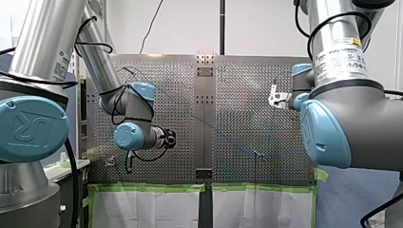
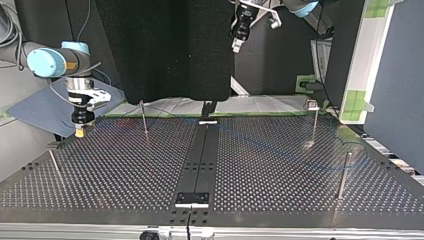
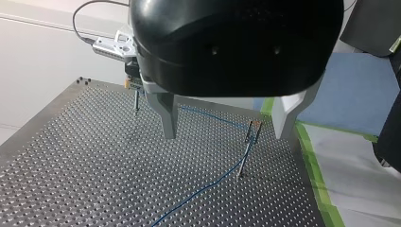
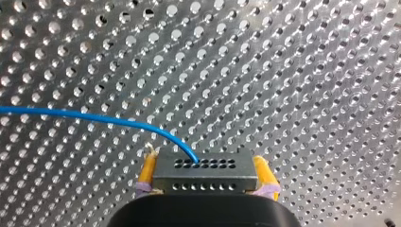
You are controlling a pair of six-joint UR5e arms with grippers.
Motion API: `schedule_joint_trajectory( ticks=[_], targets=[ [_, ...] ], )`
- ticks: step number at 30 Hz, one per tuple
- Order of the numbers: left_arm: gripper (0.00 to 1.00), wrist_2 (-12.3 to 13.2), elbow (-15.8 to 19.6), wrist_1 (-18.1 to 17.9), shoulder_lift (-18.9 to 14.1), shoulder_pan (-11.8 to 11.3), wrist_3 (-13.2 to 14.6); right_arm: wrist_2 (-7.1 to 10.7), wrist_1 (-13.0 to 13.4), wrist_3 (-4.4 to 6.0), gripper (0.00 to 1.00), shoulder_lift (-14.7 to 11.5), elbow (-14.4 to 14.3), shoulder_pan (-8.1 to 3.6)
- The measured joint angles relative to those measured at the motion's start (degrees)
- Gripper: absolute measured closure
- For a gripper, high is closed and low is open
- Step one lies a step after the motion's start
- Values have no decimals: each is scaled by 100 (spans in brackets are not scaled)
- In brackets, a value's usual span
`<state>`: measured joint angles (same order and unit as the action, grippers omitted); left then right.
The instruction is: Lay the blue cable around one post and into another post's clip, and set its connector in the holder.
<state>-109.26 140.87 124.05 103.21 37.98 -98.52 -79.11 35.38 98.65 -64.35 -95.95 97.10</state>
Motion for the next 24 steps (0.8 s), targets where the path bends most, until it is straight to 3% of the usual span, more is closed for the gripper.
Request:
schedule_joint_trajectory(
  ticks=[11, 18, 24],
  targets=[
    [0, -16, -12, 14, 0, -2, 8, -207, -404, -293, 100, -242, -5, 31],
    [0, -20, -39, 35, 0, -3, 9, -294, -728, -426, 100, -556, -8, 36],
    [0, -25, -58, 73, 0, -2, 9, -374, -884, -517, 100, -632, -8, 37]
  ],
)
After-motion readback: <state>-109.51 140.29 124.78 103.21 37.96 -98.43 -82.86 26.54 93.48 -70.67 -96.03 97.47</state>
